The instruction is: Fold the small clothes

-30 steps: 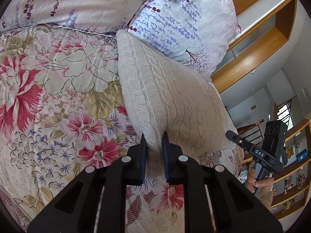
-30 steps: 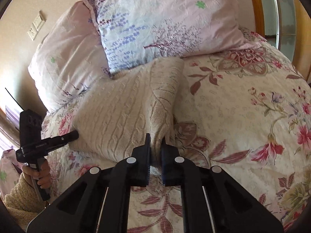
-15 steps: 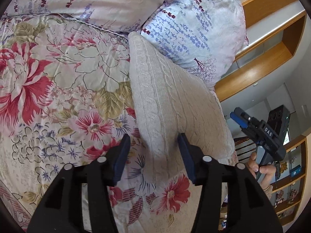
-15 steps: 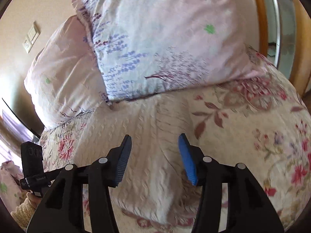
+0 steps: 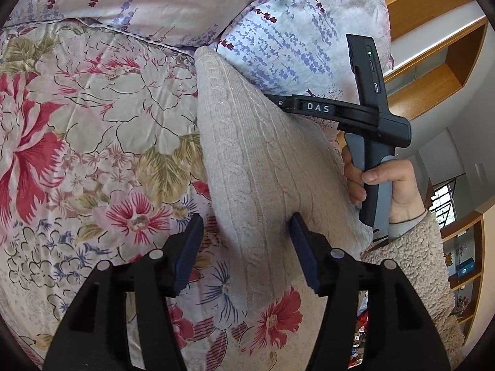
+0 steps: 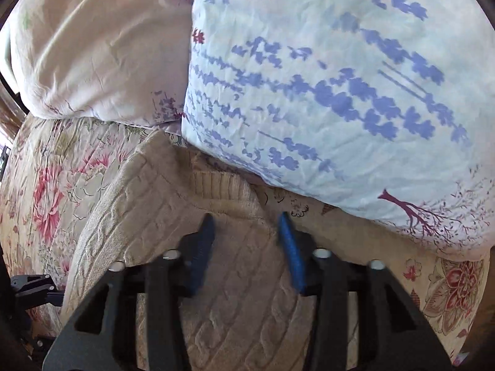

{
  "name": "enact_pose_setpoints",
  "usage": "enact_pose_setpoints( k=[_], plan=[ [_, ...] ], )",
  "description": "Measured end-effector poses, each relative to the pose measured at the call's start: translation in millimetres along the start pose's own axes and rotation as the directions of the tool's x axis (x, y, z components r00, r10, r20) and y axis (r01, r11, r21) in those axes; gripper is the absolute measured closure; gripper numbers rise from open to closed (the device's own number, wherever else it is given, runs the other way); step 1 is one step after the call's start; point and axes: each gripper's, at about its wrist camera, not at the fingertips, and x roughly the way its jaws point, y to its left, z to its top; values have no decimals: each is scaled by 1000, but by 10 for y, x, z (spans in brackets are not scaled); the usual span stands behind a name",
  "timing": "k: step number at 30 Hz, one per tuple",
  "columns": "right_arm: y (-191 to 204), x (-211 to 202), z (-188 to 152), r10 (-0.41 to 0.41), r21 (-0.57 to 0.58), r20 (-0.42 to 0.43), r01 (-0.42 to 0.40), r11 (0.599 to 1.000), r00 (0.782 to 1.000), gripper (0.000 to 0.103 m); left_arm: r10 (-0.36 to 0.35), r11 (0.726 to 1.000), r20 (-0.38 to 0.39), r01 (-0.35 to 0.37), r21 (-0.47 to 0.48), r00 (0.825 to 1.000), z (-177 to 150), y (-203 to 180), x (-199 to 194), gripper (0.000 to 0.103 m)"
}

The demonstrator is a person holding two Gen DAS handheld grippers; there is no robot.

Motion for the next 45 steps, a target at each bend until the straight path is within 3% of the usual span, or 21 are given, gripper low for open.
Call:
enact_pose_setpoints(
  k=[4,8,13,15,16,17,18,22,27,31,37,40,43,45],
  plan=[
    [-114,-75,-85,-1,85,64,-5,996,998,100,-11,1000,-2,11,-2,1000,14,27,13,42],
    [-351,-160,-157,-62,230,128,31,973,990,101,-13,1000,1,13,-1,1000,12,14,32,42],
    [-338,-163,-248,-37,245,96,12,970,995,97,-7,1000,1,7,-9,1000,-3,-6,33,41],
    [-397,-378,-410,-6,270,145,-34,962,989,71,-7,1000,1,7,-16,1000,-8,-3,14,39],
    [-456,-511,-522,5,298,178,-58,953,984,36,-8,1000,0,8,-22,1000,-14,1,1,39],
    [-538,-661,-666,9,330,220,-83,940,975,19,-12,999,-3,12,-30,1000,-8,6,-6,38],
    [-625,-800,-817,17,352,261,-111,930,965,19,-17,999,-4,16,-37,1000,4,12,-12,38],
    [-1078,-1081,-1310,47,481,292,-189,856,955,19,-8,999,3,8,-45,1000,78,-15,-32,35],
    [-1415,-970,-1741,160,604,283,-305,736,946,19,-4,998,8,5,-68,1000,213,-31,20,32],
    [-1396,-760,-1884,311,624,317,-444,643,896,20,9,997,7,-9,-76,1000,302,-23,91,32],
    [-1223,-595,-1781,393,595,296,-490,638,871,23,-16,994,-2,16,-107,1000,420,-1,245,32],
    [-1198,-496,-1772,461,586,297,-541,604,836,43,-35,993,-2,35,-109,999,477,-15,323,34],
    [-1150,-432,-1734,485,569,301,-563,600,821,44,-40,994,0,40,-107,999,531,-39,384,34],
    [-1140,-421,-1723,492,566,305,-571,595,815,50,-40,993,2,40,-110,999,549,-48,396,34]
  ],
)
